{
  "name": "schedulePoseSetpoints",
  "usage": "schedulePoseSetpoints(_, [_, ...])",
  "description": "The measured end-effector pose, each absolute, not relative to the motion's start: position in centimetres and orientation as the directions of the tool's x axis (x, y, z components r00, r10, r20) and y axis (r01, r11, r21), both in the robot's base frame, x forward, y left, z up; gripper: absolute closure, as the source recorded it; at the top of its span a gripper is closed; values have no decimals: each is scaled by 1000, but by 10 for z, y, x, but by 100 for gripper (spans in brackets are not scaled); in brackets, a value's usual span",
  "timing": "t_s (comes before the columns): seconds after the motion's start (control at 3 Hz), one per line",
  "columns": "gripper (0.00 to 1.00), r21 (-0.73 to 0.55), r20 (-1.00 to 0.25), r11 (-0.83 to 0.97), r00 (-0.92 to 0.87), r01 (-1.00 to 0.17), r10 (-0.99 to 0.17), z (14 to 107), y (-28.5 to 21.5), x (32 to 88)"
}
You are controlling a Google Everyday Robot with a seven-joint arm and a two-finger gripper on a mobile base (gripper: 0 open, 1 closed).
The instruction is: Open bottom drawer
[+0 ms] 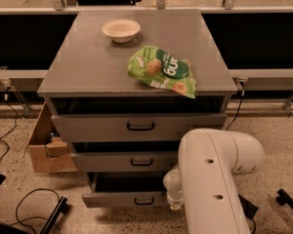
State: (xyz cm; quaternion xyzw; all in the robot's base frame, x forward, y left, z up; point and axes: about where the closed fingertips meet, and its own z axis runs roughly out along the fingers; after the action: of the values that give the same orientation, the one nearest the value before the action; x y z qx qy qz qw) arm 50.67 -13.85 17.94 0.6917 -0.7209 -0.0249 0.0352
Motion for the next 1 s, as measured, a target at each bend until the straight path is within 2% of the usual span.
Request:
schedulePoseSetpoints(0.33, [94, 85, 16, 42, -41, -996, -999, 183, -139, 507])
schedulePoseSetpoints(0.67, [100, 85, 16, 42, -41, -996, -999, 187, -139, 507])
schedulePoseSetpoints(1.0, [100, 85, 16, 42, -41, -996, -999, 190, -139, 507])
